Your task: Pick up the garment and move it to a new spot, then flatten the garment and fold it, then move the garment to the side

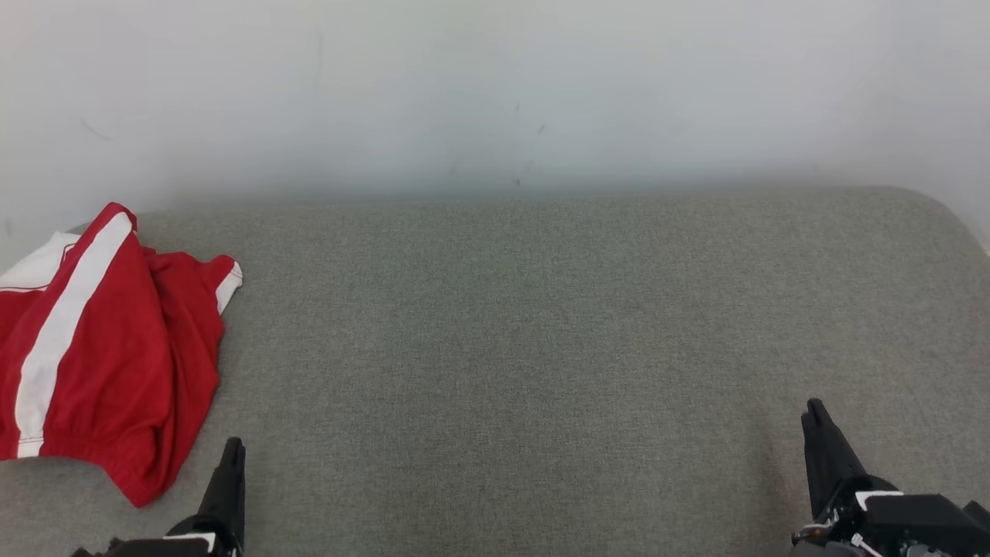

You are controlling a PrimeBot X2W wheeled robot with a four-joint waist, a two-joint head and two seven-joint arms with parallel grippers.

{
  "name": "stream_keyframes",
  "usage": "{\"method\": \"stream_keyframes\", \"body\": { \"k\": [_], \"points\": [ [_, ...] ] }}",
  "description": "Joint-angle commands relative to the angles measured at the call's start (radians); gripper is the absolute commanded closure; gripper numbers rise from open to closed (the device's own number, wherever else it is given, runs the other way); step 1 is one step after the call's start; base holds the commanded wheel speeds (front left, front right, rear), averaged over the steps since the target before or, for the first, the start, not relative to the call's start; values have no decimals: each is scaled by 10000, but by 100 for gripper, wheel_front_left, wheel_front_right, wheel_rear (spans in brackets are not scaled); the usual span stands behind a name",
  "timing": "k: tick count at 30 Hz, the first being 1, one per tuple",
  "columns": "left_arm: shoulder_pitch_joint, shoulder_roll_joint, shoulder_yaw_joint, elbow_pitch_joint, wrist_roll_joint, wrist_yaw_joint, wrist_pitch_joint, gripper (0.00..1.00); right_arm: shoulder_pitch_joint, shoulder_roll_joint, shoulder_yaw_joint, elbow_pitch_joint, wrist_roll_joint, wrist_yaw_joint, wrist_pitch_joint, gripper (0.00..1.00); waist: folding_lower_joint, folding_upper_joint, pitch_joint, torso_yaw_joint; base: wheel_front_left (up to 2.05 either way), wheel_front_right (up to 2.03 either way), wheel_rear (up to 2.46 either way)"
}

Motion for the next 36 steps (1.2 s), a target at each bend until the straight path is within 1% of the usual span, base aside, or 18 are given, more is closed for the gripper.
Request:
{"method": "stream_keyframes", "body": {
  "k": [1,2,3,4,9,14,19,20,21,22,25,36],
  "points": [
    [48,-23,-16,65,2,6,-17,0,59,10,12,72,-3,0,-15,0,0,-1,1,0,0,0,0],
    [121,-52,-28,174,1,6,-8,0,153,17,13,192,-2,0,-9,0,0,0,1,0,0,0,0],
    [197,-74,-43,250,3,6,-16,100,239,23,21,280,-4,0,-18,100,0,0,3,0,0,0,0],
    [225,-79,-72,261,13,5,-49,0,272,25,44,304,-12,0,-49,0,0,0,5,1,0,0,0],
    [259,-68,-193,70,293,3,-363,0,307,21,252,128,-321,-1,-363,0,0,0,10,11,0,0,0],
    [269,-60,-229,-87,968,2,-608,0,333,19,381,-23,-901,-2,-606,0,0,0,12,16,0,0,0],
    [276,-51,-261,-292,1832,0,-841,0,353,16,521,-211,-1750,-3,-836,0,0,0,13,20,0,0,0],
    [276,-51,-261,-292,1832,0,-841,0,353,16,521,-211,-1750,-3,-836,0,0,0,13,20,0,0,0],
    [284,-48,-273,-378,2238,-1,-928,0,364,15,574,-294,-2134,-3,-923,0,0,0,13,20,0,0,0],
    [284,-48,-273,-378,2238,-1,-928,0,364,15,574,-294,-2134,-3,-923,0,0,0,13,20,0,0,0],
    [307,-43,-280,-509,2813,-2,-1055,0,391,14,649,-396,-2660,-4,-1051,0,0,0,12,20,0,0,0],
    [492,-25,-448,-959,5368,27,-1498,0,453,9,995,-753,-4713,-5,-1490,0,0,0,18,30,0,0,0]
  ]
}}
